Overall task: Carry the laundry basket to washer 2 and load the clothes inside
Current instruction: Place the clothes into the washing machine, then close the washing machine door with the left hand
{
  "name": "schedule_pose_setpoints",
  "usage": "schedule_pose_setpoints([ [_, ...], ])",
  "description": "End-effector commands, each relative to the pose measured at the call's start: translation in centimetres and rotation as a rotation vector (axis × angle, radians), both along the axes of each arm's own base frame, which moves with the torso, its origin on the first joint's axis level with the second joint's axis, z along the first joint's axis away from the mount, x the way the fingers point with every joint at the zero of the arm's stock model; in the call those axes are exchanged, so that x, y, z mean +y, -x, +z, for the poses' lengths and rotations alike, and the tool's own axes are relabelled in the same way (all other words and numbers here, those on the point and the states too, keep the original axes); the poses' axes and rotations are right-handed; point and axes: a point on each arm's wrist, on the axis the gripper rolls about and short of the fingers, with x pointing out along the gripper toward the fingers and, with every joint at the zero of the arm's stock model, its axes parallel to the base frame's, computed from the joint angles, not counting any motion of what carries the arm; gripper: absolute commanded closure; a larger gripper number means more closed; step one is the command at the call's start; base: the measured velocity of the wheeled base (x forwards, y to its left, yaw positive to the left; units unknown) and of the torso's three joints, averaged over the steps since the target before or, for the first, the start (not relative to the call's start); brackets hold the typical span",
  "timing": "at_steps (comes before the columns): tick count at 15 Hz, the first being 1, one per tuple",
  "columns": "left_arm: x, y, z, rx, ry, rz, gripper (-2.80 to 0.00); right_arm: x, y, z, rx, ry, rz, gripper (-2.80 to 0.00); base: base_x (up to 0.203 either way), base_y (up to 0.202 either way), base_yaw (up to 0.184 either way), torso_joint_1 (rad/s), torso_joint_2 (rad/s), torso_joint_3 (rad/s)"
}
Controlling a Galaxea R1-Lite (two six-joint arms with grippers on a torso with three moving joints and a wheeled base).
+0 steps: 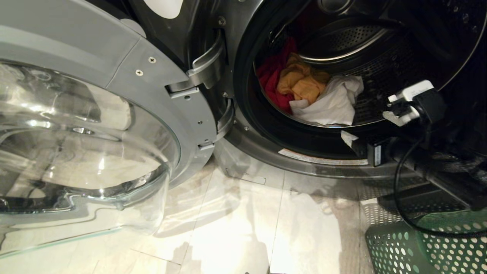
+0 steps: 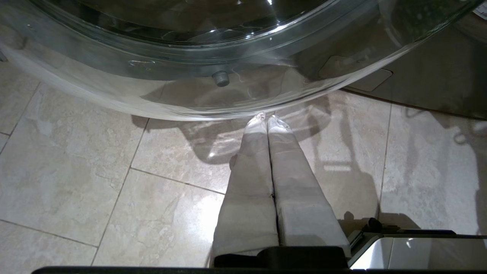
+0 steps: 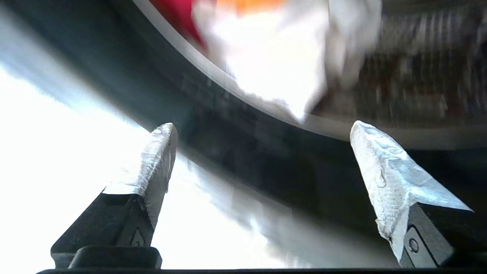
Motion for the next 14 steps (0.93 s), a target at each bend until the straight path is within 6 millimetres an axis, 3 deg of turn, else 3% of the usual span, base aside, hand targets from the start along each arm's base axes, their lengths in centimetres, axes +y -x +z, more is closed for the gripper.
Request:
schedule_pose_setpoints([
  [1,0.0,-0.1,-0.2,0.007,0.000,0.001,0.00,-1.6,4.0,1.2,-0.002,-0.007,0.002,-2.80,0.000,0.000,0.000,0.000,0.00,0.000],
  [4,0.0,-0.1,-0.2,0.007,0.000,0.001,0.00,-3.4,8.5,-2.2,0.239,0.008,-0.003,-2.80,0.000,0.000,0.000,0.000,0.00,0.000],
  [5,0.0,-0.1,-0.2,0.007,0.000,0.001,0.00,-3.9,9.6,-3.7,0.320,-0.016,-0.015,-1.90,0.000,0.000,0.000,0.000,0.00,0.000],
  [6,0.0,-0.1,-0.2,0.007,0.000,0.001,0.00,-4.4,10.6,-4.7,0.376,-0.056,-0.029,0.00,0.000,0.000,0.000,0.000,0.00,0.000],
  [8,0.0,-0.1,-0.2,0.007,0.000,0.001,0.00,-5.4,13.2,-6.5,0.448,-0.094,-0.045,0.00,0.000,0.000,0.000,0.000,0.00,0.000],
  [11,0.0,-0.1,-0.2,0.007,0.000,0.001,0.00,-7.0,17.2,-11.1,0.530,-0.121,-0.064,0.00,0.000,0.000,0.000,0.000,0.00,0.000],
  [14,0.0,-0.1,-0.2,0.007,0.000,0.001,0.00,-8.6,21.2,-13.9,0.423,-0.205,0.011,0.00,0.000,0.000,0.000,0.000,0.00,0.000],
])
